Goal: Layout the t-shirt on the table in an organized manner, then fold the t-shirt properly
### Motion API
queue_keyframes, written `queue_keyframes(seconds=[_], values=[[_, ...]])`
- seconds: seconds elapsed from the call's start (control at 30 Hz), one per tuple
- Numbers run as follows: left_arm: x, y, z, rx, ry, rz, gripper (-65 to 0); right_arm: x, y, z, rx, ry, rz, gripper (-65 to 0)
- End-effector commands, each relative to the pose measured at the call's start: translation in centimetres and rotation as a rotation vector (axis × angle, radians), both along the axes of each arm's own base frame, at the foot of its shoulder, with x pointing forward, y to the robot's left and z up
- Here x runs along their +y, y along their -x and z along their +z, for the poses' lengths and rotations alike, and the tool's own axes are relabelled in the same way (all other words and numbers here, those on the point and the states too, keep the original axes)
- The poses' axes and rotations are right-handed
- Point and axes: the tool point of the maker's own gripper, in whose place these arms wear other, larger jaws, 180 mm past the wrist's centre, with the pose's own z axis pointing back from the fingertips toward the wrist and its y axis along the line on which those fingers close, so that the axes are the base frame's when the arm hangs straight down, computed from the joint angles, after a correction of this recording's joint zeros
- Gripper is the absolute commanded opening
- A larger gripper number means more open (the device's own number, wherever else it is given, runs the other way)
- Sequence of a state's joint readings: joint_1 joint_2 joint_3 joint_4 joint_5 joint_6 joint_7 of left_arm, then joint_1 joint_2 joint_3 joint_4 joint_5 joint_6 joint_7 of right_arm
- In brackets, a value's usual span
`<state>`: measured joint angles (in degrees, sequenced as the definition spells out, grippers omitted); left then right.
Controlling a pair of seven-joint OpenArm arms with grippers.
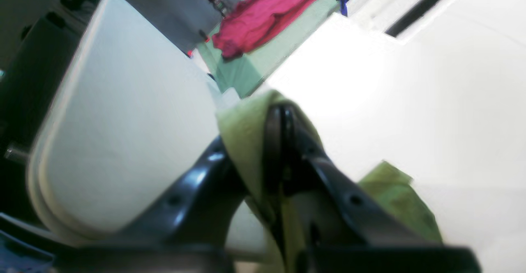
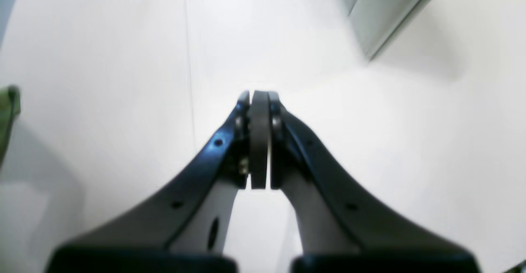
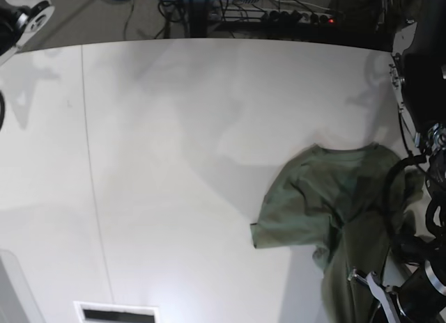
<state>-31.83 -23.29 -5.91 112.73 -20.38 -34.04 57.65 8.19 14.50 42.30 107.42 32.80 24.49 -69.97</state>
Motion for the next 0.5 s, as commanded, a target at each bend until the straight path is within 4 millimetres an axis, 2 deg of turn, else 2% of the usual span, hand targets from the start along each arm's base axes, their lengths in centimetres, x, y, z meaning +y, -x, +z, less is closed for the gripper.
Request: queue_keyframes(seconds=[0.0, 0.07, 0.13, 0.23, 0.3, 0.47], values=[[0.3, -0.1, 1.9, -0.062, -0.004, 0.014, -65.0, 0.9, -0.3, -0.1, -0.009, -0.015, 0.027, -65.0], [0.9, -0.3, 1.5, -0.059, -0.032, 0.051, -65.0, 4.7, 0.0, -3.4, 0.091, -0.092, 0.124, -65.0], [1.7, -0.1, -0.1, -0.025, -0.060, 0.080, -65.0, 9.6, -0.4, -5.2, 0.141, -0.149, 0.266, -65.0], [2.5, 0.2, -1.9, 0.013, -0.091, 0.110, -65.0, 16.5, -1.6, -6.0, 0.156, -0.204, 0.474, -65.0], [4.4, 0.8, -3.2, 0.046, -0.103, 0.158, -65.0, 21.2, -2.0, -6.8, 0.173, -0.262, 0.587, -65.0], [8.5, 2.3, -4.6, 0.078, -0.069, 0.265, -65.0, 31.5, -2.4, -9.6, 0.261, -0.382, 0.796, -65.0]])
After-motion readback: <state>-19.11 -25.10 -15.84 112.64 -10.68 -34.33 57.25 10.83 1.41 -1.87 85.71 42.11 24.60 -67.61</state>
